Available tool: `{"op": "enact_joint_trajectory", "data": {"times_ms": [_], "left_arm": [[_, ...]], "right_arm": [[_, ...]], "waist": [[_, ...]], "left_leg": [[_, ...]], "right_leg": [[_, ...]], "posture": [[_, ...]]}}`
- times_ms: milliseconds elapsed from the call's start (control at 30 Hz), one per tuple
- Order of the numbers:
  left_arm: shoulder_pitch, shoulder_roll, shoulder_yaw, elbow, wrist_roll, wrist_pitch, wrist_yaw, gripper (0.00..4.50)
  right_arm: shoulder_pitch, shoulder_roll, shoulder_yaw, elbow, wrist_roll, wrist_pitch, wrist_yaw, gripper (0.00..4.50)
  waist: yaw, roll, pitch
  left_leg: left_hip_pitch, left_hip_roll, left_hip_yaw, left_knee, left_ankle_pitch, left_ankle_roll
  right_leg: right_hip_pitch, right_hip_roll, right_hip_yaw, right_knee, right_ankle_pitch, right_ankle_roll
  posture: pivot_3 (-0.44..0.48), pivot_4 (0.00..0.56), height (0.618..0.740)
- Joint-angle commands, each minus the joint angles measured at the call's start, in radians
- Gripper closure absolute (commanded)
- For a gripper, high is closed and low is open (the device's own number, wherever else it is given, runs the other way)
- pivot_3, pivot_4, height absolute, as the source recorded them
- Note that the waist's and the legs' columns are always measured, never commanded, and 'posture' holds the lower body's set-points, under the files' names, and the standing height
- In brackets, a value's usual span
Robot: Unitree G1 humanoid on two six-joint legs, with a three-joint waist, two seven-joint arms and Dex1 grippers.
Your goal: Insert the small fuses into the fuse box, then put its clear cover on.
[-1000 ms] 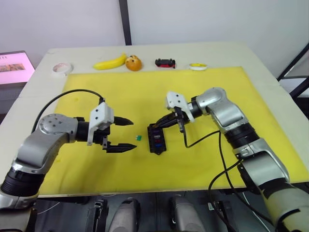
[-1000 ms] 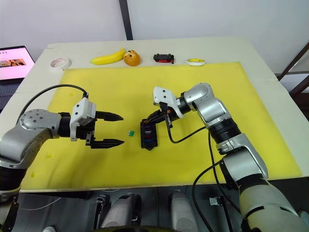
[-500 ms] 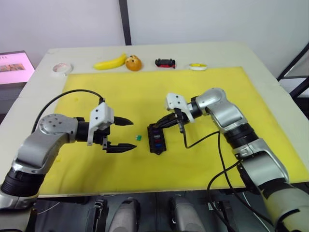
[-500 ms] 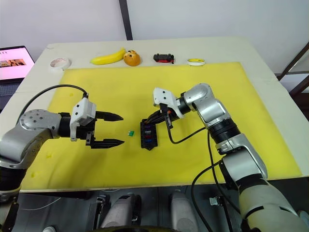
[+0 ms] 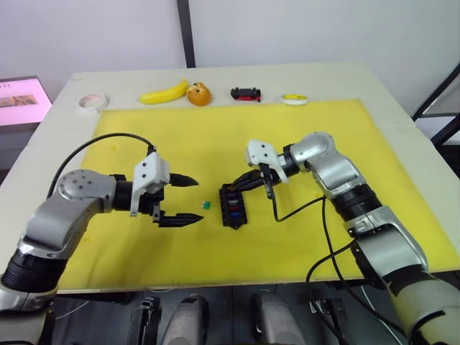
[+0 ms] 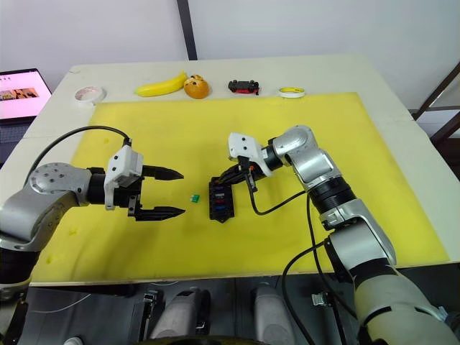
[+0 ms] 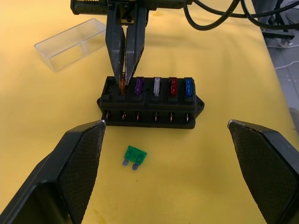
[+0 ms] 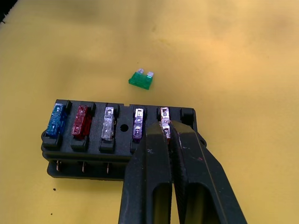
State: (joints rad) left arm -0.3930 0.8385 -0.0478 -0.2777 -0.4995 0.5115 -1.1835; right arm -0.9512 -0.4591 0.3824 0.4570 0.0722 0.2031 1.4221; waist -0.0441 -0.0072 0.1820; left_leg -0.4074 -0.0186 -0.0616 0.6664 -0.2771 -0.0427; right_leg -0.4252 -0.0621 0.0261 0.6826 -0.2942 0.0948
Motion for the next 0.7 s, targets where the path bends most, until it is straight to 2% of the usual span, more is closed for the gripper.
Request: {"op": "enact_joint_trajectory", "data": {"times_ms": [33, 433, 700], "left_arm": [[0.004, 0.001, 0.018, -0.02, -0.001, -0.018, 0.002, 0.1], [-0.004, -0.007, 0.011, -0.011, 0.003, -0.023, 0.004, 0.1], [-0.008, -0.017, 0.01, -0.005, 0.013, -0.026, 0.003, 0.1]], "right_arm": [[0.008, -0.003, 0.026, 0.008, -0.038, 0.021, 0.002, 4.5], [-0.009, -0.014, 0.031, -0.057, -0.041, 0.102, 0.029, 4.5], [-0.048, -0.014, 0.026, -0.053, -0.042, 0.082, 0.07, 4.5]], "waist": [[0.0, 0.0, 0.0], [0.0, 0.0, 0.0], [0.0, 0.0, 0.0]], "left_leg": [[0.0, 0.0, 0.0, 0.0, 0.0, 0.0], [0.0, 0.0, 0.0, 0.0, 0.0, 0.0], [0.0, 0.0, 0.0, 0.0, 0.0, 0.0]], "right_leg": [[0.0, 0.0, 0.0, 0.0, 0.0, 0.0], [0.0, 0.0, 0.0, 0.0, 0.0, 0.0], [0.0, 0.0, 0.0, 0.0, 0.0, 0.0]], "posture": [[0.0, 0.15, 0.74], [0.0, 0.15, 0.74], [0.0, 0.15, 0.74]]}}
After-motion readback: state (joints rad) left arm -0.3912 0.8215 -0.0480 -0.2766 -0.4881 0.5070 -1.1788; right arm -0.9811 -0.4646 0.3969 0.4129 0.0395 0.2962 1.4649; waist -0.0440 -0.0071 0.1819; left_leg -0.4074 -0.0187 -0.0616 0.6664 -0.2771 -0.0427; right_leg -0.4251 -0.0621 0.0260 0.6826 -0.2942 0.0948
